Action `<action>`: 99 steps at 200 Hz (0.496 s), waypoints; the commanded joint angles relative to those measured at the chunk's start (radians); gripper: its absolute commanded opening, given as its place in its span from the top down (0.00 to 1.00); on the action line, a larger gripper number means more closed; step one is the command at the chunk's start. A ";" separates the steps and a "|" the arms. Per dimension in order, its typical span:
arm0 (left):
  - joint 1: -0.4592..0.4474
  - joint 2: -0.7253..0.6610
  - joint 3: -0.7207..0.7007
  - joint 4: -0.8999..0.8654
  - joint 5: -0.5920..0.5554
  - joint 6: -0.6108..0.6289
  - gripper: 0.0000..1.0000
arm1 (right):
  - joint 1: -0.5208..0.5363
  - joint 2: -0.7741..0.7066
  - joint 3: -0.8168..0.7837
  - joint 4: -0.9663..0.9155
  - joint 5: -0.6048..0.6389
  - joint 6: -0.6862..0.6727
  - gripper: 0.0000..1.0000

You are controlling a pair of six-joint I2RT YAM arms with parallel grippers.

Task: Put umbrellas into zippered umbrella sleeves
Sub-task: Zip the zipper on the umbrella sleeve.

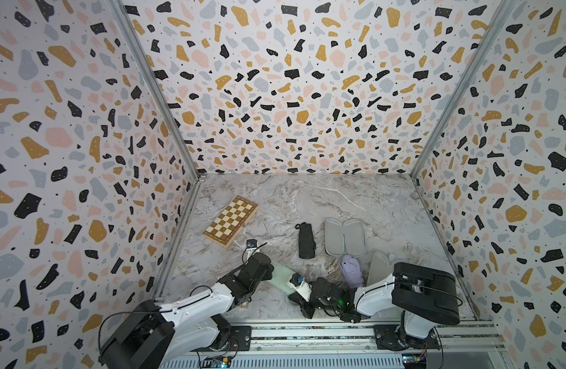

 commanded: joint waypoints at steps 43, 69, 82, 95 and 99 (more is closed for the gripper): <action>-0.020 -0.259 -0.048 -0.234 0.056 -0.052 0.34 | -0.061 0.043 0.035 0.010 -0.023 -0.043 1.00; -0.020 -0.280 -0.041 -0.250 0.069 -0.053 0.12 | -0.061 0.020 0.034 -0.020 -0.013 -0.040 1.00; -0.019 -0.287 -0.029 -0.263 0.072 -0.051 0.09 | -0.062 0.002 0.027 -0.027 -0.015 -0.038 1.00; -0.019 -0.309 0.005 -0.326 0.071 -0.064 0.06 | -0.062 -0.019 0.022 -0.040 -0.022 -0.038 0.83; -0.020 -0.324 0.020 -0.354 0.069 -0.069 0.06 | -0.062 -0.028 0.020 -0.040 -0.024 -0.038 0.76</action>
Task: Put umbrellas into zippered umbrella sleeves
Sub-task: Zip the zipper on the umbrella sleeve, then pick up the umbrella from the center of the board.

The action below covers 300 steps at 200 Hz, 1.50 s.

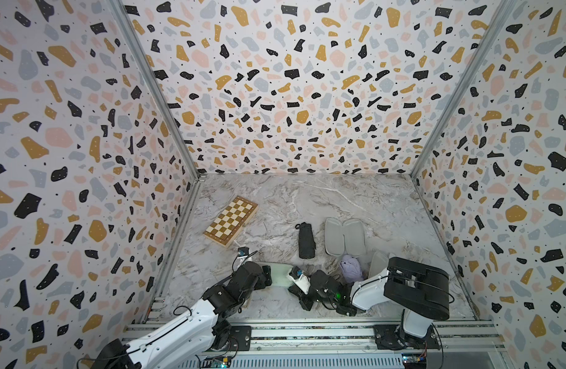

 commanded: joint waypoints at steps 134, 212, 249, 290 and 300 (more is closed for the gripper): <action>-0.163 0.022 0.409 -0.128 0.125 0.081 0.01 | -0.191 -0.701 -0.105 -0.357 0.281 0.067 0.00; -0.190 0.498 0.609 -0.027 0.052 0.154 0.01 | -0.737 -0.643 -0.051 -0.397 -0.008 0.130 0.00; -0.132 0.756 0.761 -0.023 0.132 0.187 0.01 | -0.826 -0.513 0.028 -0.377 -0.033 0.120 0.00; -0.065 1.007 0.927 -0.086 0.153 0.211 0.02 | -0.851 -0.445 0.060 -0.371 0.074 0.094 0.00; -0.065 1.058 0.964 -0.102 0.145 0.216 0.04 | -0.859 -0.431 0.060 -0.368 0.073 0.095 0.00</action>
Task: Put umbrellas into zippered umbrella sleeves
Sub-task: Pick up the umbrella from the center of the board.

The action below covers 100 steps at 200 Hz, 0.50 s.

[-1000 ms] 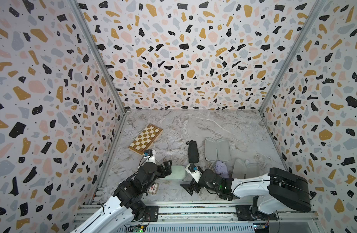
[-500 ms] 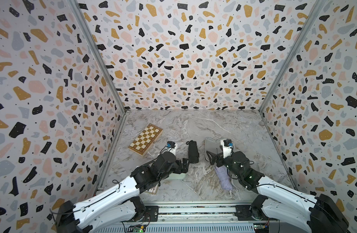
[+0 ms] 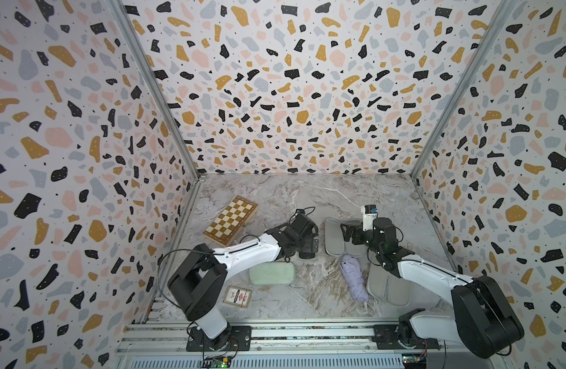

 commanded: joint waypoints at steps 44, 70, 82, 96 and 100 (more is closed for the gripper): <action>0.016 0.207 0.139 -0.067 -0.067 0.024 0.06 | -0.030 0.022 0.016 0.018 0.062 -0.023 0.00; 0.017 0.276 0.179 -0.048 0.004 0.025 0.09 | -0.031 0.044 0.022 -0.001 0.094 -0.018 0.00; 0.017 0.298 0.184 -0.025 0.025 0.024 0.12 | -0.030 0.057 0.032 -0.009 0.089 -0.015 0.00; 0.017 0.318 0.199 -0.029 0.019 0.024 0.19 | -0.030 0.076 0.052 -0.032 0.083 -0.016 0.00; 0.019 0.323 0.203 -0.030 0.016 0.026 0.20 | -0.031 0.080 0.057 -0.035 0.082 -0.018 0.01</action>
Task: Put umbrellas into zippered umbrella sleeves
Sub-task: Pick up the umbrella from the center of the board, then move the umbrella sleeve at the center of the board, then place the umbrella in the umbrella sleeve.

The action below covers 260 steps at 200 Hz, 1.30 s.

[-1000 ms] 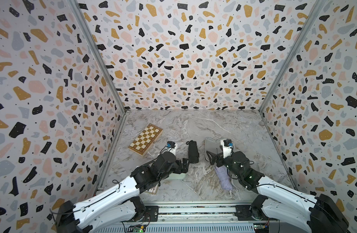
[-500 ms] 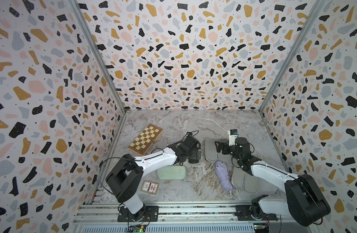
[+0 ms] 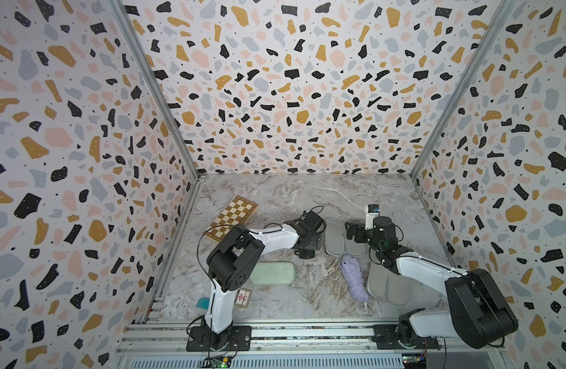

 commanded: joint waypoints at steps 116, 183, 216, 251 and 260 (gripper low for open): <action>-0.065 -0.135 0.142 -0.092 -0.016 0.051 0.52 | -0.048 -0.019 0.049 -0.053 0.090 -0.004 0.02; -0.130 0.118 0.452 -0.189 0.026 0.036 0.51 | -0.055 -0.047 0.022 -0.036 0.064 0.001 0.01; -0.126 0.184 0.471 -0.143 0.033 0.008 0.51 | -0.065 -0.047 0.000 -0.017 0.057 0.013 0.00; -0.122 0.193 0.419 -0.098 0.037 -0.019 0.52 | -0.064 -0.012 0.012 -0.016 0.009 0.014 0.00; -0.118 0.198 0.413 -0.099 0.023 -0.022 0.52 | -0.062 -0.004 0.012 -0.017 0.003 0.014 0.00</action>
